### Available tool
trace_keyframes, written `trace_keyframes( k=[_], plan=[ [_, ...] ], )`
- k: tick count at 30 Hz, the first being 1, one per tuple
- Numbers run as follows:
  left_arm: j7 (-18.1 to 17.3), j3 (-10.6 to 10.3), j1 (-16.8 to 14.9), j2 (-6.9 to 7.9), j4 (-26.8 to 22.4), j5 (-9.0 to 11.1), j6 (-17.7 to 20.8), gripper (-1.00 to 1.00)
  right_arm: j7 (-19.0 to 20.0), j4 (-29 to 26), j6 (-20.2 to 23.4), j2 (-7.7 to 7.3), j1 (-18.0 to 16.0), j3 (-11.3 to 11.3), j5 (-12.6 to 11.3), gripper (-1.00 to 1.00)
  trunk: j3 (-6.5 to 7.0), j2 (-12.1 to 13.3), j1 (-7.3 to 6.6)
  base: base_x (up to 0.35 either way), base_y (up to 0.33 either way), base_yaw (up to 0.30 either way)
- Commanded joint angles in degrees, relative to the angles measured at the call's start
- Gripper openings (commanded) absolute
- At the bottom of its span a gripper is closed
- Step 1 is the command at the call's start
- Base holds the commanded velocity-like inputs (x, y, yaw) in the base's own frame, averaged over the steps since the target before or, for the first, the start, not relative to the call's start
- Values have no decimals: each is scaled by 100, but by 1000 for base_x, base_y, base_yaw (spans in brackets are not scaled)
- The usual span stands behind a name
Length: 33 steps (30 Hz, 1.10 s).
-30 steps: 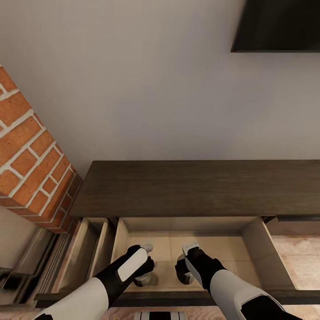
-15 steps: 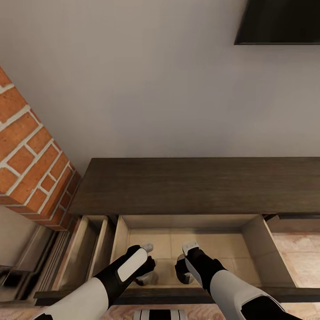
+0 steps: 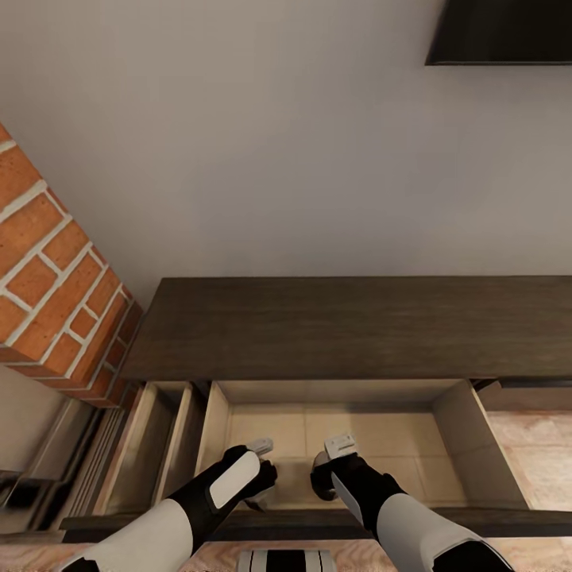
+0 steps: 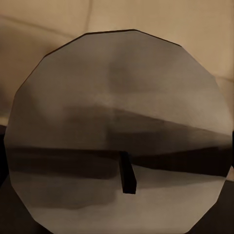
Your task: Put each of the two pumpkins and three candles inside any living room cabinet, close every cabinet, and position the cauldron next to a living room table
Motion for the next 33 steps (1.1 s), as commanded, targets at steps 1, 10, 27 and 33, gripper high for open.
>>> trace_keyframes(
  k=[1,10,27,33],
  plan=[
    [1,-4,6,6,16,62,21,-100,-2,0,-13,0,0,0,-13,-100,-10,0,0,0,0,0],
    [0,18,6,20,18,-61,5,-100,-2,0,-137,0,0,8,-5,-100,-88,0,0,0,0,0],
    [-710,65,6,144,26,-879,-426,-100,-8,-57,-139,0,0,35,5,-100,-209,0,0,0,0,22],
    [-712,68,6,133,21,-879,-426,-100,-12,-70,-180,0,-7,35,12,-100,-211,0,0,0,0,3]
  ],
)
